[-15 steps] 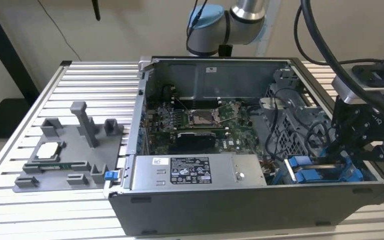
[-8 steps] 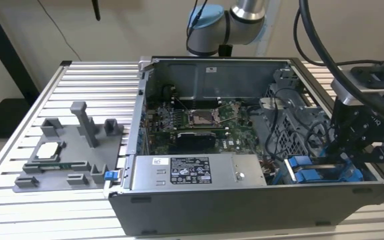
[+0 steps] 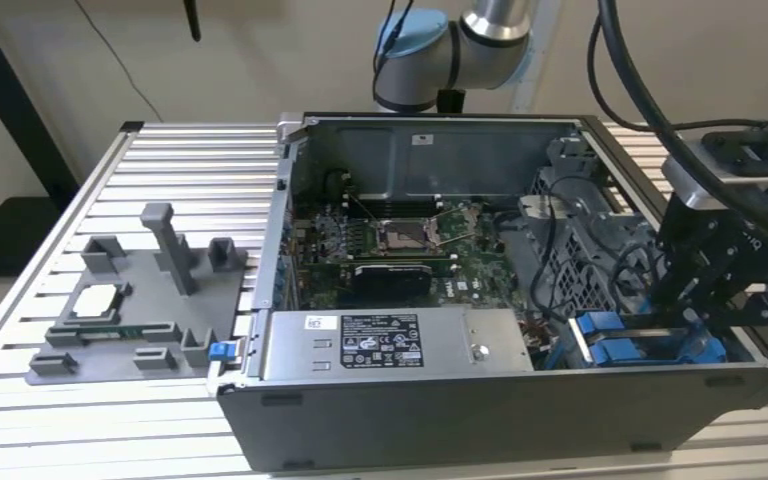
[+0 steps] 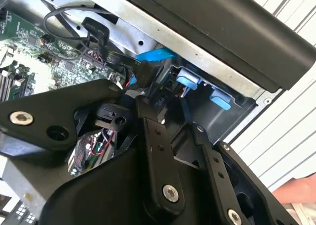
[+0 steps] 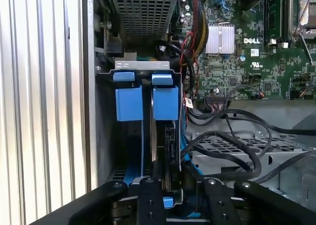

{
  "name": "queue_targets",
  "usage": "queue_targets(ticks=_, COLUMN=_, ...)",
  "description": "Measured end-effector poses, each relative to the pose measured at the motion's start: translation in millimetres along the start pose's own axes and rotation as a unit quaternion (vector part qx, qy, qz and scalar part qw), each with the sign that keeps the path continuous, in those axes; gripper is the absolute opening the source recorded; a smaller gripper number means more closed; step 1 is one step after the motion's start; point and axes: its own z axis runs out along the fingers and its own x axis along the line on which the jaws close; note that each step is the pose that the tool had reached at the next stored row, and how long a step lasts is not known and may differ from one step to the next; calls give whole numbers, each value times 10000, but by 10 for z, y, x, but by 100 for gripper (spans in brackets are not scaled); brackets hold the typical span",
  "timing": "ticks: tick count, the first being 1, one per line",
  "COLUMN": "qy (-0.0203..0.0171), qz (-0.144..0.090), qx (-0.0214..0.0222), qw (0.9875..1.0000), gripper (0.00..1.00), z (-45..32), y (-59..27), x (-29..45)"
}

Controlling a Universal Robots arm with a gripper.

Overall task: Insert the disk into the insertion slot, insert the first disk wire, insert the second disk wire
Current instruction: 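Insert the first disk wire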

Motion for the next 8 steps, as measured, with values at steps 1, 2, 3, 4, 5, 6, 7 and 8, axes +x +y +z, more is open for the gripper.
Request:
queue_targets(ticks=1, qy=2, qz=1, qx=0, qw=10000, gripper=100, z=-46, y=6, x=-4)
queue_targets(ticks=2, qy=2, qz=1, qx=0, qw=10000, gripper=100, z=-91, y=8, x=-8)
queue_targets(ticks=3, qy=2, qz=1, qx=1, qw=10000, gripper=100, z=-131, y=14, x=-10)
queue_targets(ticks=4, qy=2, qz=1, qx=0, qw=10000, gripper=100, z=-170, y=20, x=-13)
queue_targets(ticks=5, qy=2, qz=1, qx=0, qw=10000, gripper=100, z=-211, y=25, x=-17)
queue_targets(ticks=6, qy=3, qz=1, qx=0, qw=10000, gripper=100, z=-248, y=30, x=-19)
queue_targets(ticks=7, qy=2, qz=1, qx=0, qw=10000, gripper=100, z=-284, y=36, x=-23)
queue_targets(ticks=8, qy=3, qz=1, qx=1, qw=10000, gripper=100, z=-315, y=41, x=-26)
